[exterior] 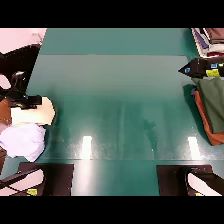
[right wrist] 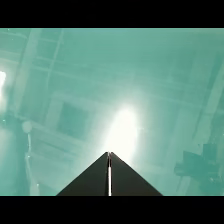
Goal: Fold the shirts.
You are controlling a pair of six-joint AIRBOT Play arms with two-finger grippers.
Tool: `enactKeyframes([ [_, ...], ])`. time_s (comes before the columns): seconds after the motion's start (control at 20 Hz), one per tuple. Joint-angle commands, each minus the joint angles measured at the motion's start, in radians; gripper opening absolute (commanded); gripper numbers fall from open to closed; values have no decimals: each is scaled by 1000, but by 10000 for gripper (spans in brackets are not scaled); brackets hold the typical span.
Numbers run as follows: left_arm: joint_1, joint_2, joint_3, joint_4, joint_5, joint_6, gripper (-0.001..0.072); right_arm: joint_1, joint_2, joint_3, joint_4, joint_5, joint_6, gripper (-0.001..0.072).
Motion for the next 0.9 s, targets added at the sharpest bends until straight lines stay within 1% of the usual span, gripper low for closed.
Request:
enactKeyframes([
  [0.0, 8, 80, 53, 2, 12, -5, 29, 0, 0, 2, 5, -18, 1, 16],
  [0.15, 8, 204, 185, 11, 25, -5, 29, 0, 0, 47, 5, -34, 1, 16],
  [0.25, 8, 233, 201, 57, 37, 9, 35, 0, 0, 75, 4, -48, 0, 16],
  [0.3, 8, 224, 188, 58, 21, 21, 284, 0, 0, 80, 1, -50, 0, 16],
  [0.35, 8, 209, 159, 54, 22, 13, 517, 0, 0, 81, 1, -47, 0, 16],
  [0.4, 8, 187, 127, 54, 26, 13, 531, 0, 0, 81, 0, -44, 0, 16],
  [0.6, 8, 22, -6, 55, 82, 13, 532, 0, 0, 81, 0, -39, 0, 16],
  [0.75, 8, -117, -13, 55, 87, 12, 531, 0, 0, 81, 0, -35, 0, 16],
  [0.85, 8, -143, -13, 54, 73, -8, 526, 0, 0, 81, 0, -35, 0, 16],
])
